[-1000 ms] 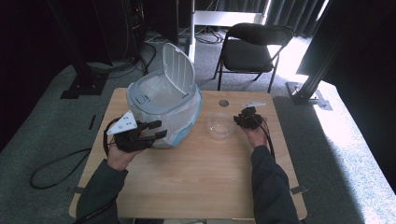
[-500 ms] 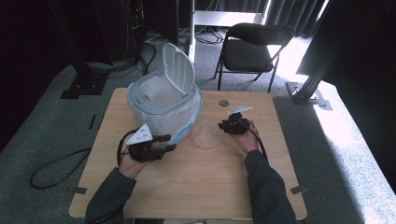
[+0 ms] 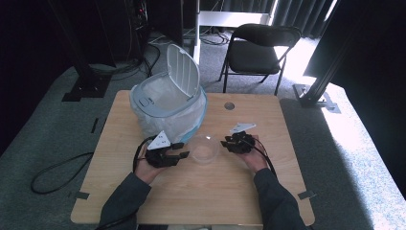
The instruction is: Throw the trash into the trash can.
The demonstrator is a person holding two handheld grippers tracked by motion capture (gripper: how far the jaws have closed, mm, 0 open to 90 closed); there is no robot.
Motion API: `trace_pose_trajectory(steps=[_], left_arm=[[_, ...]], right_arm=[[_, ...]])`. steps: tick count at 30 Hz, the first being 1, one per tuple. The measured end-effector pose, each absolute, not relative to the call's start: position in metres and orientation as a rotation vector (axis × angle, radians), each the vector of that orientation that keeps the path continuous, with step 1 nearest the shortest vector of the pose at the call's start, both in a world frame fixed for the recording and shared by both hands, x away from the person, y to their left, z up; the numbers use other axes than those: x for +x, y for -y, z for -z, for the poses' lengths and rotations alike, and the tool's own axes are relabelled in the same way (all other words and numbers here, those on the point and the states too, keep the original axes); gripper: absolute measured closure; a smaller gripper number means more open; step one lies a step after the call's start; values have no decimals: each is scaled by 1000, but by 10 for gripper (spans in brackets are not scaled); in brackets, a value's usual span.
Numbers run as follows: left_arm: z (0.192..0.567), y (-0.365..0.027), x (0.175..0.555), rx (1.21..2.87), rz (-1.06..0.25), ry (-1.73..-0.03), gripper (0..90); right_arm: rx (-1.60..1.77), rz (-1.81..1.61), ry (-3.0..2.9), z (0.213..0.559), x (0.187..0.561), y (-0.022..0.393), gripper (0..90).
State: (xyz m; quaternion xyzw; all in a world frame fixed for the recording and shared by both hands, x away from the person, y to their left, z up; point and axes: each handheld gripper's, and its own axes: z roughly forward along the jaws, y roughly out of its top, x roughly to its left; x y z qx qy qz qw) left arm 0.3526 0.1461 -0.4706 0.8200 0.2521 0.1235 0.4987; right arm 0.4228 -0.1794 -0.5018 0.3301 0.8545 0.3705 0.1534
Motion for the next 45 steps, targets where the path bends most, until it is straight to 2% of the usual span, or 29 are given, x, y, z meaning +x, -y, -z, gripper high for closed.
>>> trace_pose_trajectory(steps=[8,23,45], left_arm=[[478,-142,359,1982,-325,-637,551],[487,-130,369,2001,-332,-661,553],[496,-124,372,2054,-354,-677,578]], right_arm=[[1057,-981,-2339,511,405,210,524],[1151,-865,-2241,539,365,249,487],[1238,-940,-2196,545,361,266,468]])
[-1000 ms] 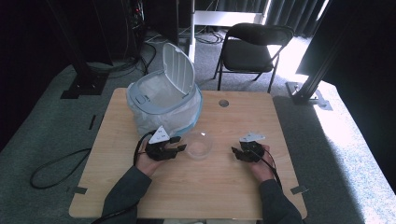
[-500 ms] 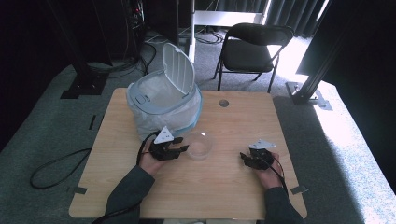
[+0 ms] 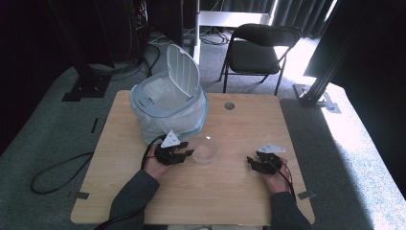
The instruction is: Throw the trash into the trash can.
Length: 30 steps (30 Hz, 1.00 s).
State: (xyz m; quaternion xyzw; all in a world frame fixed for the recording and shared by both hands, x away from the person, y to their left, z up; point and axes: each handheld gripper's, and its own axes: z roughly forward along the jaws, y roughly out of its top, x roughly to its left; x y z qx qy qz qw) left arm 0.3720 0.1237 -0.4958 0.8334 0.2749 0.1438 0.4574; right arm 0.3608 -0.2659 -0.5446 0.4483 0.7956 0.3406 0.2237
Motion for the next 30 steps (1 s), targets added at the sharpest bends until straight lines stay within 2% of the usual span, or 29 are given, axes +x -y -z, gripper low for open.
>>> trace_pose_trajectory(steps=[18,30], left_arm=[[522,-154,360,2091,-367,-783,574],[491,-166,328,1951,-360,-754,520]], right_arm=[[1240,-951,-2194,545,361,267,458],[1243,-954,-2192,546,361,267,458]])
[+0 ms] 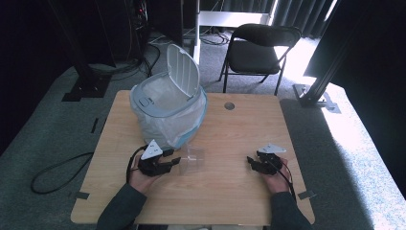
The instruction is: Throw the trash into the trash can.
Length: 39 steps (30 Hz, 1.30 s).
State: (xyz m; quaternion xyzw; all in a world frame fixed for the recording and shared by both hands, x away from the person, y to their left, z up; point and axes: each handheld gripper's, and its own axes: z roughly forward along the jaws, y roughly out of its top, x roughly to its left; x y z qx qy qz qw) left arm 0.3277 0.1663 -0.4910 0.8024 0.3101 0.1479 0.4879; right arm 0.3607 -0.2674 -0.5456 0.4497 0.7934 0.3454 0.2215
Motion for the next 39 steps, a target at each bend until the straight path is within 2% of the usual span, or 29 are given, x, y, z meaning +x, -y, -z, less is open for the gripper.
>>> trace_pose_trajectory(steps=[5,13,17,24,28,31,32,33,39], left_arm=[[476,-146,311,1938,-340,-712,489],[486,-119,305,2012,-491,-728,476],[487,-123,305,2024,-528,-749,545],[485,-130,311,2055,-510,-739,736],[488,-129,320,2103,-485,-718,765],[494,-126,331,2113,-475,-722,693],[496,-125,335,2113,-480,-728,724],[497,-124,337,2113,-488,-731,801],[492,-127,343,2104,-502,-723,836]], right_arm=[[1242,-957,-2192,546,361,267,458],[1245,-964,-2191,546,361,268,453],[1245,-964,-2191,546,361,268,450],[1249,-967,-2188,546,361,268,443],[1255,-976,-2188,547,362,269,437],[1258,-979,-2187,547,362,269,435],[1258,-980,-2187,547,362,269,435],[1259,-979,-2186,547,362,269,435],[1262,-983,-2188,547,362,270,433]])
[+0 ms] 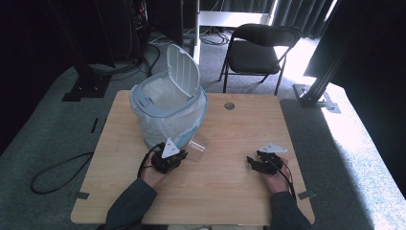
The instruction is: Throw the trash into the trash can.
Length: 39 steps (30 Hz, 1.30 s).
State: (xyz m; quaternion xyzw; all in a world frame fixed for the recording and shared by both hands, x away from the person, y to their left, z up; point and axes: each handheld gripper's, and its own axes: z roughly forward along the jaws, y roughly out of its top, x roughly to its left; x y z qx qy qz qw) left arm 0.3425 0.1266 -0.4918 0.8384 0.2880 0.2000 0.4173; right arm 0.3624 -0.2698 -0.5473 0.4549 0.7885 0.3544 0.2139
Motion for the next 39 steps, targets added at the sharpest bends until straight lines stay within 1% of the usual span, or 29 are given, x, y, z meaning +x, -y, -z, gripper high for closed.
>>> trace_pose_trajectory(steps=[8,19,27,35,39], left_arm=[[484,-127,339,2101,-473,-679,840],[468,-134,340,2067,-450,-670,841],[454,-134,342,2050,-433,-648,841],[436,-133,343,2031,-401,-621,840],[427,-133,344,2023,-391,-606,840]], right_arm=[[1265,-981,-2185,547,362,270,433],[1284,-992,-2186,547,362,270,425],[1279,-991,-2198,548,363,270,373],[1287,-978,-2206,548,364,268,254],[1289,-972,-2207,548,364,269,242]])
